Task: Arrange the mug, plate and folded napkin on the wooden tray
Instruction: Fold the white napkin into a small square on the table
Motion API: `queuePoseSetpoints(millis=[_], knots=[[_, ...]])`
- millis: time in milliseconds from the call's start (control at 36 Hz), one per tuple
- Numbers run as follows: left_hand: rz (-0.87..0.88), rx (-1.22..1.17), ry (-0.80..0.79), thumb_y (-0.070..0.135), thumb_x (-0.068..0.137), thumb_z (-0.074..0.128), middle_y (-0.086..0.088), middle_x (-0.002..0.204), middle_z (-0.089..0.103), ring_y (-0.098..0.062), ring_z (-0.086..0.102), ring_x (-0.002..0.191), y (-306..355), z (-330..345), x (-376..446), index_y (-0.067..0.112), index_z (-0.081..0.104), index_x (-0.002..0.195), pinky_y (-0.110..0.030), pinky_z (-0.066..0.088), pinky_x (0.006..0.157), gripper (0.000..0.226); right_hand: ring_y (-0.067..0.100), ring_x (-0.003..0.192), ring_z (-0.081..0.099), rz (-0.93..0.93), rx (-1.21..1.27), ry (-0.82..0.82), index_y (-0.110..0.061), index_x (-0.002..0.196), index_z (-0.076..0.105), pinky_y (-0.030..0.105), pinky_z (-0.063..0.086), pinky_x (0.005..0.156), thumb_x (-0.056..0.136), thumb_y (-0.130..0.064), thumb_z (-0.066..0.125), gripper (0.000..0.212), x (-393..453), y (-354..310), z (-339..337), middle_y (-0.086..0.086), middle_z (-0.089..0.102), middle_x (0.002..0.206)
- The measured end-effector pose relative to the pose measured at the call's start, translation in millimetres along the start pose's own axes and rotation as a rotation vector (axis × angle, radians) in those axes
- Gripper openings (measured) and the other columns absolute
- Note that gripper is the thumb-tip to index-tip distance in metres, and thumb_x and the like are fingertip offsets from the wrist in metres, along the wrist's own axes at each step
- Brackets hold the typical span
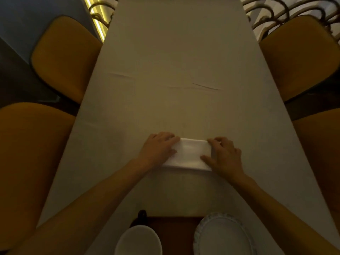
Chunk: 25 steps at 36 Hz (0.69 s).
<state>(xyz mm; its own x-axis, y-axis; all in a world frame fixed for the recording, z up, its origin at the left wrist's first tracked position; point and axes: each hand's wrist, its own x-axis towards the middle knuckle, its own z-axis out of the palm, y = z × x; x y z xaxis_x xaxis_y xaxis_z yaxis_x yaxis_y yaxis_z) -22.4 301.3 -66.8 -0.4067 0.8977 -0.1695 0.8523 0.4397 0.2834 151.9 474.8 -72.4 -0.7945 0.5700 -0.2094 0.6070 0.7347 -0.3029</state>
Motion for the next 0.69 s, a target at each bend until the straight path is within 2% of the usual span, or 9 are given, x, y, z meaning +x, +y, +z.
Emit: queuePoseSetpoints(millis=[83, 194, 306, 417, 472, 528, 556, 583, 694], knots=[[0.019, -0.002, -0.043, 0.036, 0.087, 0.059, -0.004, 0.136, 0.046, -0.025, 0.041, 0.127, 12.8, -4.2, 21.2, 0.023, 0.050, 0.130, -0.039, 0.034, 0.100, 0.046, 0.024, 0.123, 0.038, 0.038, 0.057, -0.028, -0.031, 0.127, 0.051, 0.041, 0.031, 0.097, 0.075, -0.053, 0.070, 0.059, 5.9, -2.9, -3.2, 0.002, 0.042, 0.130], [-0.071, -0.102, -0.119, 0.029, 0.080, 0.068, -0.007, 0.118, 0.051, -0.027, 0.046, 0.113, 22.3, -8.7, 48.0, 0.023, 0.055, 0.114, -0.037, 0.041, 0.090, 0.037, 0.024, 0.121, 0.038, 0.053, 0.075, -0.059, -0.027, 0.119, 0.051, 0.039, 0.031, 0.094, 0.073, -0.049, 0.074, 0.056, 11.9, -6.8, -8.2, 0.002, 0.043, 0.125], [-0.089, -0.153, -0.189, 0.022, 0.077, 0.069, -0.008, 0.116, 0.053, -0.026, 0.048, 0.110, 23.4, -13.2, 60.3, 0.018, 0.057, 0.108, -0.033, 0.041, 0.085, 0.033, 0.028, 0.113, 0.043, 0.031, 0.110, -0.018, -0.019, 0.113, 0.050, 0.038, 0.033, 0.087, 0.077, -0.040, 0.072, 0.046, 11.3, -10.5, -6.3, 0.006, 0.050, 0.117], [-0.061, -0.168, -0.269, 0.020, 0.078, 0.068, -0.011, 0.116, 0.053, -0.028, 0.048, 0.109, 19.7, -16.2, 61.6, 0.014, 0.057, 0.110, -0.035, 0.042, 0.087, 0.034, 0.031, 0.100, 0.056, 0.040, 0.247, -0.027, -0.015, 0.110, 0.048, 0.041, 0.041, 0.086, 0.083, -0.026, 0.067, 0.035, 11.7, -12.8, -8.6, 0.005, 0.058, 0.098], [-0.025, -0.179, -0.322, 0.020, 0.080, 0.068, -0.014, 0.110, 0.059, -0.028, 0.053, 0.101, 18.9, -20.3, 61.5, 0.010, 0.061, 0.107, -0.031, 0.040, 0.078, 0.030, 0.029, 0.092, 0.060, 0.032, 0.383, -0.037, -0.014, 0.112, 0.048, 0.036, 0.048, 0.077, 0.083, -0.019, 0.068, 0.036, 12.5, -12.3, -12.3, 0.002, 0.057, 0.091], [-0.017, -0.214, -0.359, 0.019, 0.082, 0.068, -0.016, 0.096, 0.063, -0.025, 0.054, 0.085, 18.7, -26.3, 61.0, 0.005, 0.064, 0.098, -0.028, 0.034, 0.068, 0.022, 0.021, 0.087, 0.059, 0.036, 0.516, -0.051, -0.014, 0.118, 0.048, 0.022, 0.045, 0.063, 0.084, -0.015, 0.067, 0.038, 14.4, -12.3, -17.7, 0.001, 0.056, 0.092], [-0.019, -0.228, -0.370, 0.020, 0.082, 0.068, -0.015, 0.088, 0.062, -0.023, 0.052, 0.080, 18.3, -29.1, 60.9, 0.005, 0.064, 0.093, -0.028, 0.033, 0.066, 0.019, 0.019, 0.087, 0.058, 0.040, 0.560, -0.052, -0.015, 0.121, 0.048, 0.018, 0.044, 0.062, 0.085, -0.015, 0.067, 0.040, 15.8, -12.5, -21.0, 0.001, 0.057, 0.094], [-0.021, -0.240, -0.377, 0.022, 0.082, 0.068, -0.012, 0.081, 0.059, -0.022, 0.051, 0.076, 17.1, -31.4, 61.1, 0.007, 0.064, 0.087, -0.029, 0.032, 0.065, 0.017, 0.019, 0.088, 0.059, 0.048, 0.608, -0.051, -0.016, 0.122, 0.048, 0.019, 0.046, 0.064, 0.086, -0.016, 0.067, 0.041, 17.9, -12.4, -23.7, 0.001, 0.058, 0.096], [-0.062, -0.361, -0.376, 0.027, 0.081, 0.071, -0.002, 0.067, 0.052, -0.015, 0.047, 0.063, 11.7, -39.0, 59.7, 0.013, 0.063, 0.075, -0.029, 0.033, 0.060, 0.017, 0.024, 0.092, 0.064, 0.114, 0.801, -0.040, -0.018, 0.120, 0.051, 0.038, 0.057, 0.074, 0.085, -0.021, 0.070, 0.039, 25.9, -12.6, -29.5, 0.007, 0.063, 0.104]])
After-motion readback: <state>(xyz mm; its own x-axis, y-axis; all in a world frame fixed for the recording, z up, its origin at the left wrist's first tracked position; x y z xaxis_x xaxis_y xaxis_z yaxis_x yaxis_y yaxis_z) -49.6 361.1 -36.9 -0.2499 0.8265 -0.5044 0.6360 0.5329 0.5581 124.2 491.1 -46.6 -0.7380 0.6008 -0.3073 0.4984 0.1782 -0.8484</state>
